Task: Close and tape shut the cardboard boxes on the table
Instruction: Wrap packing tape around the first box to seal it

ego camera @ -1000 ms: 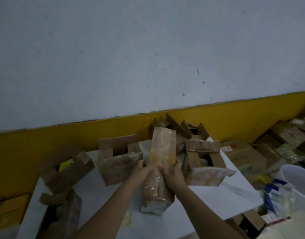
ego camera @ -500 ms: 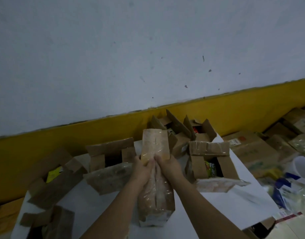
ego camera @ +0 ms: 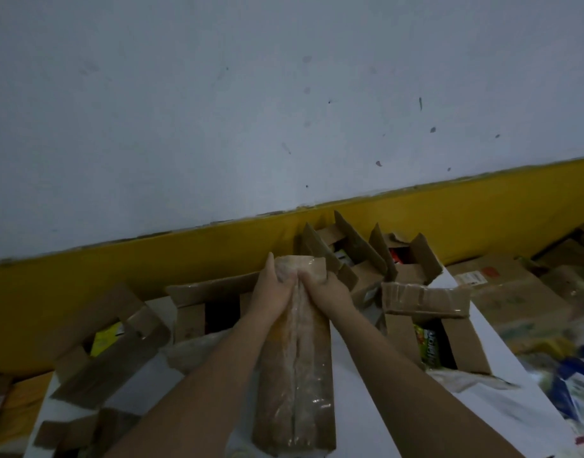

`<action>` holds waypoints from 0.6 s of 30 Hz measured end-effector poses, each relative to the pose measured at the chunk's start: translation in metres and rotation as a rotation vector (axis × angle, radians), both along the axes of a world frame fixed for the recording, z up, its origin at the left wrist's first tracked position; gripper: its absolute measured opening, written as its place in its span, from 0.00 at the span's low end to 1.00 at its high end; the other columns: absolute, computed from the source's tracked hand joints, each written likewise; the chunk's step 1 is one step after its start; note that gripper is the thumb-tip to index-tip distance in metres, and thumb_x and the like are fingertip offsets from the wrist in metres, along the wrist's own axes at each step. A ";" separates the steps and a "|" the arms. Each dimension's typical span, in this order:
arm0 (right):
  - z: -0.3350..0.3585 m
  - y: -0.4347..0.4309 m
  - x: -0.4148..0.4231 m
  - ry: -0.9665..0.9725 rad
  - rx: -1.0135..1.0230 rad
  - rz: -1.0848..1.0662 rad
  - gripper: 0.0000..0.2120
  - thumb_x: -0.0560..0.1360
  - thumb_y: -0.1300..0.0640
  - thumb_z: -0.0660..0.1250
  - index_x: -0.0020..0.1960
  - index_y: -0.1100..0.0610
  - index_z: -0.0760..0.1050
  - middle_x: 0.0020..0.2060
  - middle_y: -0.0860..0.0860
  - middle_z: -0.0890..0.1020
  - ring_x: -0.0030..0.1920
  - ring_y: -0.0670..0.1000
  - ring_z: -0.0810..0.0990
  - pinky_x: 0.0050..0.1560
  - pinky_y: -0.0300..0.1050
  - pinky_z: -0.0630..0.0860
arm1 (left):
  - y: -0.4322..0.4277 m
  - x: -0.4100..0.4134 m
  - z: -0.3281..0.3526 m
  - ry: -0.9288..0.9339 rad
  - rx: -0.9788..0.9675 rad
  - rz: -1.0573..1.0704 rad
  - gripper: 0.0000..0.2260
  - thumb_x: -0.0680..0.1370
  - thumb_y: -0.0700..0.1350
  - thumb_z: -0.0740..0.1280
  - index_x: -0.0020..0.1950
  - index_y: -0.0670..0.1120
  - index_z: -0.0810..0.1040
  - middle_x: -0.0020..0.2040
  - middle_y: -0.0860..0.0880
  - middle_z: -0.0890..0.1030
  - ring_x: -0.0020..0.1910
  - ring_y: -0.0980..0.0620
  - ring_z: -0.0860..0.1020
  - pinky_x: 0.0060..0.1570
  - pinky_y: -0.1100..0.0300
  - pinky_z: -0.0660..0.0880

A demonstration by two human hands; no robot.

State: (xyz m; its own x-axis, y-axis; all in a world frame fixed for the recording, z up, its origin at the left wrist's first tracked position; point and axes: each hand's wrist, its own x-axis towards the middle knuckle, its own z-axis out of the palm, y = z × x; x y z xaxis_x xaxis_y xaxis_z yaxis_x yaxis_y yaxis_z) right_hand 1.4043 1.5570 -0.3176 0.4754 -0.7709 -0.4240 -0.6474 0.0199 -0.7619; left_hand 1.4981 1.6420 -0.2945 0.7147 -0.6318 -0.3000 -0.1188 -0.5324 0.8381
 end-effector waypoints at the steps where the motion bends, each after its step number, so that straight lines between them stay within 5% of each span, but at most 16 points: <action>1: -0.001 -0.003 0.005 0.002 -0.020 0.005 0.49 0.66 0.21 0.55 0.73 0.56 0.66 0.64 0.55 0.77 0.61 0.57 0.77 0.59 0.51 0.74 | -0.005 0.004 -0.004 0.016 0.001 -0.006 0.35 0.80 0.58 0.63 0.81 0.53 0.47 0.79 0.49 0.58 0.77 0.46 0.59 0.72 0.49 0.60; 8: -0.015 -0.010 0.005 -0.026 -0.112 -0.028 0.40 0.68 0.26 0.58 0.69 0.52 0.70 0.62 0.53 0.79 0.59 0.54 0.79 0.58 0.53 0.77 | -0.020 0.012 -0.021 -0.030 -0.025 -0.023 0.30 0.80 0.53 0.65 0.78 0.53 0.55 0.74 0.49 0.67 0.70 0.49 0.68 0.62 0.59 0.66; 12: -0.001 -0.031 0.013 0.014 -0.543 0.210 0.29 0.81 0.43 0.58 0.79 0.49 0.55 0.79 0.48 0.55 0.73 0.56 0.64 0.61 0.55 0.75 | -0.043 0.024 -0.007 -0.003 -0.038 -0.148 0.30 0.80 0.48 0.66 0.78 0.58 0.56 0.77 0.49 0.60 0.73 0.49 0.63 0.69 0.54 0.65; 18: -0.018 -0.040 0.015 -0.076 -0.520 0.312 0.17 0.83 0.49 0.54 0.70 0.49 0.66 0.65 0.50 0.69 0.61 0.55 0.72 0.55 0.53 0.74 | -0.047 0.026 -0.019 -0.054 -0.021 -0.144 0.10 0.79 0.51 0.63 0.59 0.62 0.72 0.61 0.52 0.72 0.56 0.54 0.73 0.59 0.50 0.72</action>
State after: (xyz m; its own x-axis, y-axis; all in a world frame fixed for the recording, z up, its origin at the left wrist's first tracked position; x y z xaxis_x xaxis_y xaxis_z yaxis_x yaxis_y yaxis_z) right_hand 1.4189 1.5172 -0.3353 0.7266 -0.6869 0.0150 -0.5058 -0.5495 -0.6650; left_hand 1.5237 1.5953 -0.3136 0.6314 -0.7344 -0.2490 -0.2380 -0.4891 0.8391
